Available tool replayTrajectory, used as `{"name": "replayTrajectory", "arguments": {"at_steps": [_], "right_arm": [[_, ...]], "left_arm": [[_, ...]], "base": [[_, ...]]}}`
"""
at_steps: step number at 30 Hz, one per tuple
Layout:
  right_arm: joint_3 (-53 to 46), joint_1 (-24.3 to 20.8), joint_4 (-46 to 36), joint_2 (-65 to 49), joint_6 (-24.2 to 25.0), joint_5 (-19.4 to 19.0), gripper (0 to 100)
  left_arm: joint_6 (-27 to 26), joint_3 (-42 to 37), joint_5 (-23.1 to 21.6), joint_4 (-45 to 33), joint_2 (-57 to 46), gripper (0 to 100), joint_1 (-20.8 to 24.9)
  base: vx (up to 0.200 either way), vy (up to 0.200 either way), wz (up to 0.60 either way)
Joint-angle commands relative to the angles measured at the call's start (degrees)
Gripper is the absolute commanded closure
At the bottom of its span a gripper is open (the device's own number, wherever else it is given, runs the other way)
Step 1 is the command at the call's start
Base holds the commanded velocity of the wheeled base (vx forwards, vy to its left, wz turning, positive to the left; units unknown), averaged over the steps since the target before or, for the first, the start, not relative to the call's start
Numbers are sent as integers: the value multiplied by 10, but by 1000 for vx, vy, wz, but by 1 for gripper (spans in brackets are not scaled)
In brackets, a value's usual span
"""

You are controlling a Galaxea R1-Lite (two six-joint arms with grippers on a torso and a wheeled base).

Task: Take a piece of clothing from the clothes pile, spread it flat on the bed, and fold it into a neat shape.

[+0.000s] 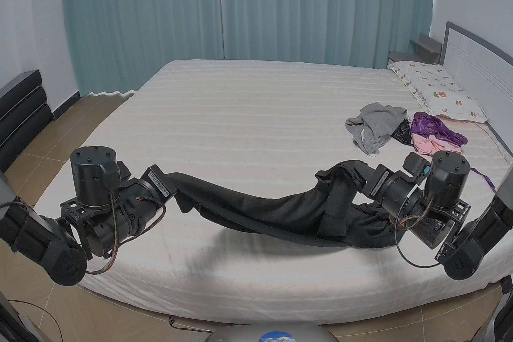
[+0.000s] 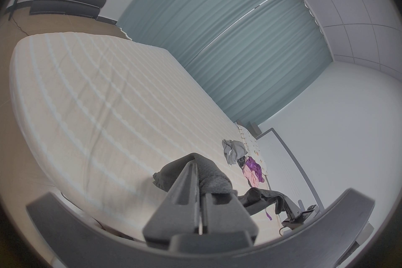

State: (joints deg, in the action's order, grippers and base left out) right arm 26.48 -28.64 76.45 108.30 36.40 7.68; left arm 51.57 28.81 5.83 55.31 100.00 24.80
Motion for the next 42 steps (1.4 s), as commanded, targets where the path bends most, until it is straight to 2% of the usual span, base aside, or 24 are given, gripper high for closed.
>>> {"name": "replayTrajectory", "arguments": {"at_steps": [1,8,11,15,18,20,21,23,29,42], "right_arm": [[-43,-10,0,-79,-1,1,100],[-77,-9,-8,-194,-5,3,100],[-77,-9,-11,-231,-7,8,100],[-47,-5,-53,-290,-15,4,100],[36,7,-130,-318,-18,1,100],[40,8,-133,-318,-18,1,100],[104,26,-191,-309,-17,0,100],[138,35,-215,-292,-17,-2,100],[212,69,-214,-202,-19,1,100],[371,121,-196,18,-20,1,100]], "left_arm": [[-2,-32,1,-3,-64,100,8],[-22,-63,1,-7,-150,100,25],[-33,-66,2,-14,-174,100,25],[-56,-45,2,-43,-209,100,17],[-58,15,3,-93,-220,100,2],[-58,19,3,-96,-220,100,1],[-57,79,2,-144,-206,100,-16],[-57,112,1,-161,-179,100,-28],[-53,176,-1,-159,-96,100,-47],[-51,335,-2,-151,102,100,-84]], "base": [[-200,0,0],[-200,0,0],[0,0,0],[0,0,0],[0,0,0],[0,0,0],[0,0,0],[0,0,0],[0,0,0],[200,0,0]]}}
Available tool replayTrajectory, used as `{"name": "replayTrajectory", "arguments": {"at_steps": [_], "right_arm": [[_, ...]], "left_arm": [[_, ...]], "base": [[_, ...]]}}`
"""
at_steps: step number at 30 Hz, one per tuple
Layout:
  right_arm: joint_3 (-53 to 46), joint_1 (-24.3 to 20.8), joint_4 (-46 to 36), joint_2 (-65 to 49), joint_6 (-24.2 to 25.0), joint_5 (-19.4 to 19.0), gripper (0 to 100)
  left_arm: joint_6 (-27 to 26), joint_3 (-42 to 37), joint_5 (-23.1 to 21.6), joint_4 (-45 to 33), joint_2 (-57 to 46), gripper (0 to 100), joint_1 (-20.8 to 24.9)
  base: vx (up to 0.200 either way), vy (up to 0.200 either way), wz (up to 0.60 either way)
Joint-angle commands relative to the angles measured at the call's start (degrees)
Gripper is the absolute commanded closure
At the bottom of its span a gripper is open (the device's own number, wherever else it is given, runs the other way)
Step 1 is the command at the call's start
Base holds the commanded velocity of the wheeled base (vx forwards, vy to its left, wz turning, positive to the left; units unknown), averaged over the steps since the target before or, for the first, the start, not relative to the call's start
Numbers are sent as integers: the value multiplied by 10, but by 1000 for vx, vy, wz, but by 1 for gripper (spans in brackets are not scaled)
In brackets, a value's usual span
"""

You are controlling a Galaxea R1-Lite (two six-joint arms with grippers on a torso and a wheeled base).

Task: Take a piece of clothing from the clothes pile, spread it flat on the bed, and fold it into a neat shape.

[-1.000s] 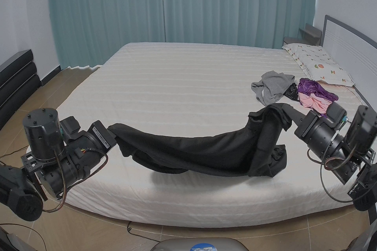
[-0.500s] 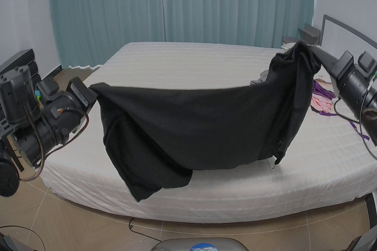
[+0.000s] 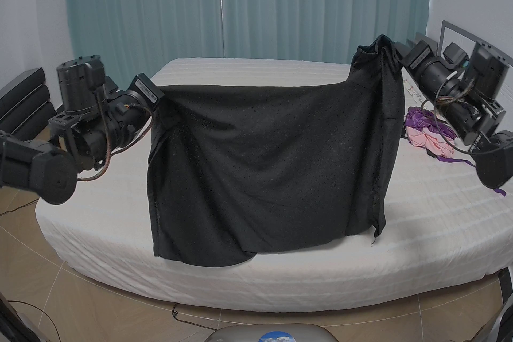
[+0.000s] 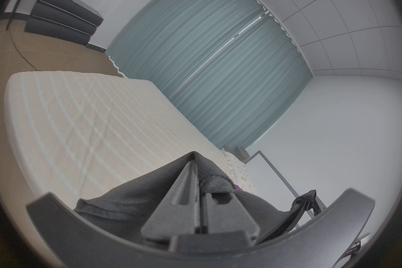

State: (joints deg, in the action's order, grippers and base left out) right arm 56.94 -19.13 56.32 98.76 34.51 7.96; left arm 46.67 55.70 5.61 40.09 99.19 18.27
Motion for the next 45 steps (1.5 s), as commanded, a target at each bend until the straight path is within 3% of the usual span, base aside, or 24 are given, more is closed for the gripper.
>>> {"name": "replayTrajectory", "arguments": {"at_steps": [1,14,28,29,30,31,39,40,42,45], "right_arm": [[75,29,5,122,-3,-2,100],[182,61,16,311,-16,-3,100],[220,69,55,470,-15,-3,100],[220,68,55,471,-15,-3,0],[222,68,56,491,-15,-4,0],[228,67,55,502,-15,-5,0],[263,82,41,548,-16,-1,0],[281,94,49,545,-16,7,0],[305,106,64,544,-16,26,0],[295,116,67,536,-17,33,0]], "left_arm": [[-3,75,1,1,120,100,-18],[-3,212,-1,2,324,100,-22],[-11,245,5,48,450,100,8],[-11,245,5,48,451,100,8],[-11,254,9,46,469,100,11],[-11,260,12,46,481,0,12],[-12,300,59,48,524,0,-10],[-11,325,93,50,530,0,-23],[-12,347,119,53,542,0,-31],[-14,347,121,44,545,0,-37]], "base": [[200,0,0],[200,0,0],[0,0,0],[0,0,0],[0,0,0],[0,0,0],[0,0,0],[0,0,0],[0,0,0],[0,0,0]]}}
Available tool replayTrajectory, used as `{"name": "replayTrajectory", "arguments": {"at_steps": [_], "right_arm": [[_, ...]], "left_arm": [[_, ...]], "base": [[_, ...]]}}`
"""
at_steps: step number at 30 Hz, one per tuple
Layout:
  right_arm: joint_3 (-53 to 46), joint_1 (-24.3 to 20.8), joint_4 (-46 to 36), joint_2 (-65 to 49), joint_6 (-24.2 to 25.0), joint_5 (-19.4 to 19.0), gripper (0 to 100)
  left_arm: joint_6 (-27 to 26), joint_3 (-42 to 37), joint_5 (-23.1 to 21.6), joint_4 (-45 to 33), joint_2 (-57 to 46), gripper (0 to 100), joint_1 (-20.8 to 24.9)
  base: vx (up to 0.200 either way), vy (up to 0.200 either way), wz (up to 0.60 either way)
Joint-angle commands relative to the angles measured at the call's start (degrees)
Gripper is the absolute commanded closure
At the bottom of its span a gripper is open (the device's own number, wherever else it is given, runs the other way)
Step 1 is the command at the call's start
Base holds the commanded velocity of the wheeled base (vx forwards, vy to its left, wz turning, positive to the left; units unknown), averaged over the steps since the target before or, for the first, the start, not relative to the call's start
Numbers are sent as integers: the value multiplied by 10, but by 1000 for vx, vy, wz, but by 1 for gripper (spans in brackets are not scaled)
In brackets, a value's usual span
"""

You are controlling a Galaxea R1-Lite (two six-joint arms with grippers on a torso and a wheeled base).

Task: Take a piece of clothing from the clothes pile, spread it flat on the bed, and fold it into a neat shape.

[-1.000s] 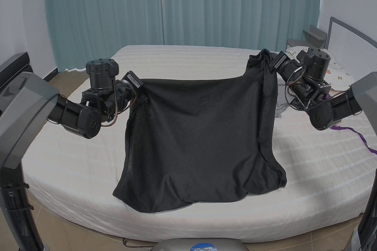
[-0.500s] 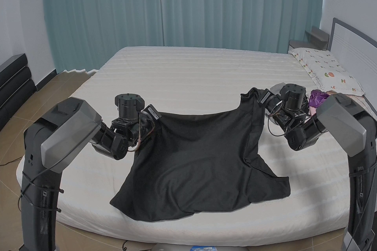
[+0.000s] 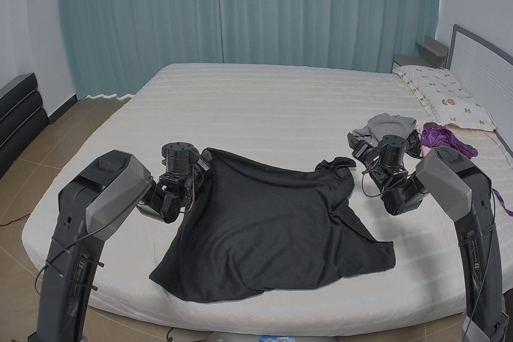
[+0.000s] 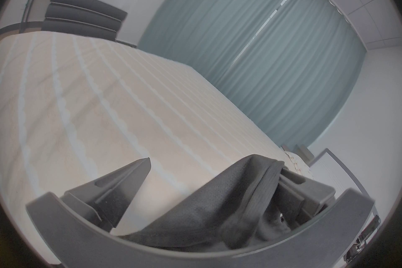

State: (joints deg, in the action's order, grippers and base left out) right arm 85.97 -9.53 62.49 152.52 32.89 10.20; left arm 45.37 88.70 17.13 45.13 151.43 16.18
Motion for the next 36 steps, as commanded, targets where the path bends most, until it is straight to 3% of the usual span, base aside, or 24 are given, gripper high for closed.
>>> {"name": "replayTrajectory", "arguments": {"at_steps": [1,3,5,9,10,12,17,18,23,29,33,36], "right_arm": [[-15,21,4,-10,-2,7,0],[-49,20,5,-22,-1,-8,0],[-112,15,6,-47,0,-52,0],[-177,8,4,-81,-1,-93,0],[-210,0,4,-99,-1,-108,0],[-233,-1,4,-109,-2,-114,0],[-266,-4,-3,-121,-4,-127,0],[-273,-3,-24,-125,-17,-129,0],[-272,-4,-35,-122,-20,-130,0],[-267,-5,-65,-115,-27,-147,0],[-264,-19,-70,-107,-34,-149,0],[-266,-29,-74,-100,-70,-149,0]], "left_arm": [[-3,15,6,-11,23,0,-18],[-7,9,5,-29,22,0,-20],[-12,4,-12,-84,14,0,-27],[-10,-29,-66,-126,-24,0,-39],[-8,-71,-112,-130,-58,0,-46],[-7,-100,-140,-130,-83,0,-49],[9,-115,-142,-128,-108,0,-63],[50,-118,-148,-130,-131,0,-73],[83,-180,-156,-123,-165,0,-79],[110,-306,-166,-37,-194,0,-66],[176,-330,-171,-7,-192,0,-55],[184,-332,-179,-3,-192,0,-58]], "base": [[0,0,0],[0,0,0],[0,0,0],[0,0,0],[0,0,0],[0,0,0],[0,0,0],[0,0,0],[0,0,0],[0,0,0],[0,0,0],[0,0,0]]}}
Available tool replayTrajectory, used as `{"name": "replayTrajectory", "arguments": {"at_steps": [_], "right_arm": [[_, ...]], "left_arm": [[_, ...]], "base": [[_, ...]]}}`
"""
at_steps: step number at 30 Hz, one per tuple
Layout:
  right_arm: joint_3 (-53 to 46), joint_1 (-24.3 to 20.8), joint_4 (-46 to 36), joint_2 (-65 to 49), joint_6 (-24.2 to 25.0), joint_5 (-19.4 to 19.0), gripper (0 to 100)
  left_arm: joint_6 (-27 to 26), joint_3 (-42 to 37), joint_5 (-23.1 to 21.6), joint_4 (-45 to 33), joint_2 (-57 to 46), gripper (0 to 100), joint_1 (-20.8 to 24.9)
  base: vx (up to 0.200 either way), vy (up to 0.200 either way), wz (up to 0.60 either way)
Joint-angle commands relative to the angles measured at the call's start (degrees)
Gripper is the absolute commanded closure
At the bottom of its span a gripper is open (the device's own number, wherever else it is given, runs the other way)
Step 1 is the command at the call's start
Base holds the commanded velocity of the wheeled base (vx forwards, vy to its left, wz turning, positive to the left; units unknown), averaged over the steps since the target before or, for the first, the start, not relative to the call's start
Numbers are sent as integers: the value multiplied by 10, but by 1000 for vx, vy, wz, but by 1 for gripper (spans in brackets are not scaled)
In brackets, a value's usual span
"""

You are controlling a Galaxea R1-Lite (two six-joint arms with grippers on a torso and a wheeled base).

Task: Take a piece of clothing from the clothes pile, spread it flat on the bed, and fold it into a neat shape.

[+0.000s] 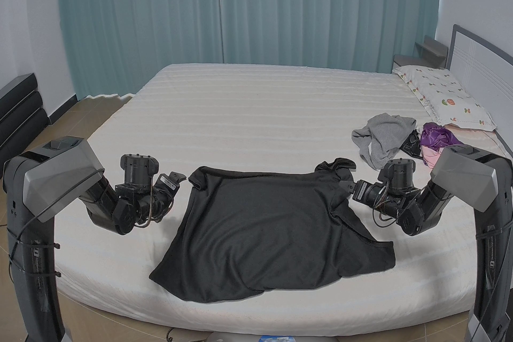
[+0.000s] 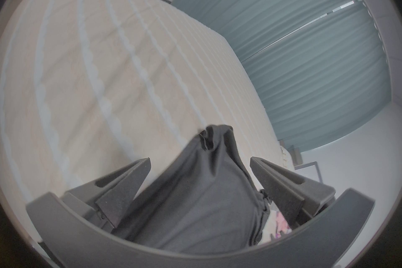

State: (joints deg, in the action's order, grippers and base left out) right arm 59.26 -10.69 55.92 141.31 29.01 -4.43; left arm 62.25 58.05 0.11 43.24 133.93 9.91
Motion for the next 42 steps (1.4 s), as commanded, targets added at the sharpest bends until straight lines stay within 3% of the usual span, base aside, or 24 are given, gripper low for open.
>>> {"name": "replayTrajectory", "arguments": {"at_steps": [1,7,17,18,24,34,41,42], "right_arm": [[3,-20,-8,17,-41,-2,0],[38,-31,-47,31,-57,4,0],[142,-36,-115,86,-70,35,0],[147,-35,-121,88,-70,34,100],[152,-29,-120,78,-70,35,100],[227,41,-121,67,-64,57,100],[264,60,-119,99,-46,60,100],[265,64,-121,101,-46,60,0]], "left_arm": [[17,-26,-11,17,-17,0,2],[16,-27,-16,31,-16,0,-25],[17,-26,-18,33,-4,0,-27],[17,-26,-18,33,-4,0,-27],[17,-27,-18,33,-3,0,-27],[17,-27,-18,33,-2,0,-27],[17,-27,-18,33,-2,0,-27],[17,-27,-18,33,-2,0,-27]], "base": [[0,0,0],[0,0,0],[0,0,0],[0,0,0],[0,0,0],[0,0,0],[0,0,0],[0,0,0]]}}
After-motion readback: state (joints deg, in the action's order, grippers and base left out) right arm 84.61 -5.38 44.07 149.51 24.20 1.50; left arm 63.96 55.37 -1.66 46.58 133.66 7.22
